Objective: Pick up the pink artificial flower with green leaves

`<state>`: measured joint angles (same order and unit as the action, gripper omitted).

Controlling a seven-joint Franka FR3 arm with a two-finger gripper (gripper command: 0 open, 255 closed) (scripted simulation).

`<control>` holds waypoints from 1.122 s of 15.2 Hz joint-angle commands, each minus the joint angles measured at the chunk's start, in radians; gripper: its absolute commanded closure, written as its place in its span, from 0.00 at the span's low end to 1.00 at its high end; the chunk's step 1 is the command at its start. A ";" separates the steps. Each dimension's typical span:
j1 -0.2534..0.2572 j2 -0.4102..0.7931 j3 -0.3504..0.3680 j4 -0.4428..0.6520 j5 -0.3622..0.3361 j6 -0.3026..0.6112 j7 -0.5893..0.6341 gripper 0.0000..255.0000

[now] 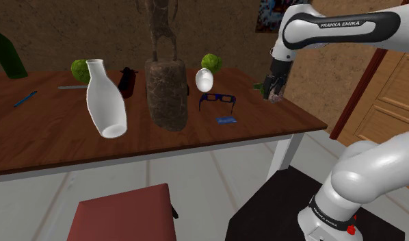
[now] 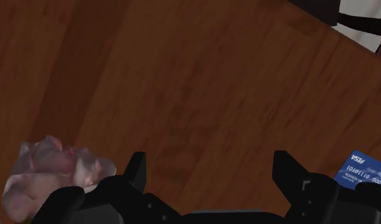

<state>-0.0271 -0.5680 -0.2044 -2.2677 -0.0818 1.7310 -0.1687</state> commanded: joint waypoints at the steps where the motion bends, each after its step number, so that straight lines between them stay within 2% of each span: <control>1: 0.000 0.069 -0.045 0.061 0.011 0.008 -0.053 0.00; 6: 0.006 0.263 -0.150 0.240 0.076 0.009 -0.184 0.00; 11: -0.005 0.484 -0.242 0.459 0.190 -0.031 -0.328 0.00; 17: -0.084 0.766 -0.301 0.769 0.362 -0.139 -0.475 0.00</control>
<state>-0.0934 0.1519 -0.4987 -1.5535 0.2522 1.6138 -0.6201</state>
